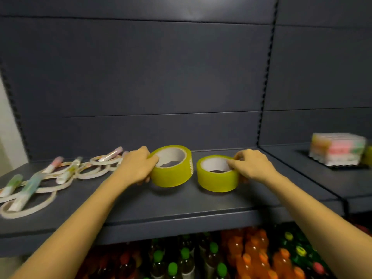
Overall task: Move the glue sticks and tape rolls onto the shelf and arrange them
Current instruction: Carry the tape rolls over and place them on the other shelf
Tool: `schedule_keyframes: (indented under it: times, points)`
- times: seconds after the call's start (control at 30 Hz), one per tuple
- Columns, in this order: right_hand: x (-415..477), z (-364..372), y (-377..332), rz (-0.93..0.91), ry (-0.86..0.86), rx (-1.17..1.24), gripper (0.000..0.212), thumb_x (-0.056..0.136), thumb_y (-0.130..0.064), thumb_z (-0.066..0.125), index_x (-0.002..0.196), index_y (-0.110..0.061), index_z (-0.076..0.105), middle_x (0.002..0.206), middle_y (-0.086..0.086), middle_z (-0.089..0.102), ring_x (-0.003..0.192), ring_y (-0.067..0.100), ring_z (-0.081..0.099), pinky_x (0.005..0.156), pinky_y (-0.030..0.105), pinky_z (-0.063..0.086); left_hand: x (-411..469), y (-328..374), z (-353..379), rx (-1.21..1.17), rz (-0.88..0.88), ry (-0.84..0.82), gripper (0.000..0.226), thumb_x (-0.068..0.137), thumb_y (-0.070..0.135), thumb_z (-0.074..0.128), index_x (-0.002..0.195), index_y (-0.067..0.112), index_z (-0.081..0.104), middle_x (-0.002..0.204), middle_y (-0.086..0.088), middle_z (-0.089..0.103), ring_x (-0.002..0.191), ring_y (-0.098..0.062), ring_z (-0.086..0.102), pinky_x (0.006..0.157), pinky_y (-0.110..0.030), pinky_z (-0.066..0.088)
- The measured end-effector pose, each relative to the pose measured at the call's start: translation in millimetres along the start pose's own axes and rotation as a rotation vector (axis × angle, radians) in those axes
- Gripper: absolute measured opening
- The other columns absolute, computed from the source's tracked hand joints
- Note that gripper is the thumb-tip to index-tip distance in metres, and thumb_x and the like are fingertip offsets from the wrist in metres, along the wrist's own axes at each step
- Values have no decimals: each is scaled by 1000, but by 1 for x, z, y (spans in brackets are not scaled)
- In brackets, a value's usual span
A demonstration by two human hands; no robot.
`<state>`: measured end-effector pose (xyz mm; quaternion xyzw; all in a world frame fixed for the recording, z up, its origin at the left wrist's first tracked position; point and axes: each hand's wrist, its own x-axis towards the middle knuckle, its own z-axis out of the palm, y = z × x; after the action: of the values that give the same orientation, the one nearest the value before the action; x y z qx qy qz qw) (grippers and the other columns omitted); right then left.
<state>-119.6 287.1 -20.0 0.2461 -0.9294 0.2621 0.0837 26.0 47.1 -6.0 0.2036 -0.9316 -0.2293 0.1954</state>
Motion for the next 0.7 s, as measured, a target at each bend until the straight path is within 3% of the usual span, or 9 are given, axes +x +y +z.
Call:
schedule_keyframes:
  times: [0.1, 0.27, 0.37, 0.53, 0.7]
  points:
    - [-15, -30, 34, 66, 42, -17, 30, 84, -42, 54, 80, -17, 69, 52, -1, 61, 73, 23, 65, 71, 33, 51, 5, 37, 17, 5, 59, -35, 17, 92, 26, 40, 80, 14, 43, 49, -4, 61, 44, -24, 53, 50, -26, 41]
    - [-41, -79, 98, 136, 112, -29, 26, 82, -37, 52, 75, -18, 67, 47, 0, 63, 67, 18, 64, 63, 30, 48, 11, 114, 55, -61, 173, -96, 17, 91, 25, 42, 80, 13, 46, 49, -6, 60, 49, -24, 55, 61, -32, 47]
    - [-59, -111, 145, 189, 170, -72, 28, 82, -38, 53, 78, -14, 68, 58, 2, 65, 72, 22, 62, 69, 31, 48, 12, 168, 83, -97, 241, -125, 17, 89, 23, 43, 79, 11, 48, 46, -5, 59, 41, -19, 51, 51, -27, 43]
    - [-90, -175, 238, 283, 164, -97, 28, 83, -36, 53, 74, -15, 69, 44, -1, 61, 65, 16, 64, 74, 31, 52, 3, 266, 137, -159, 328, -185, 15, 88, 19, 43, 77, 10, 47, 46, -6, 59, 41, -23, 50, 44, -23, 39]
    - [-114, -221, 330, 340, 206, -104, 28, 86, -37, 54, 76, -15, 69, 56, 2, 64, 58, 3, 50, 51, 23, 35, -11, 347, 195, -194, 359, -225, 15, 87, 21, 43, 75, 12, 44, 47, -6, 59, 34, -17, 45, 42, -22, 37]
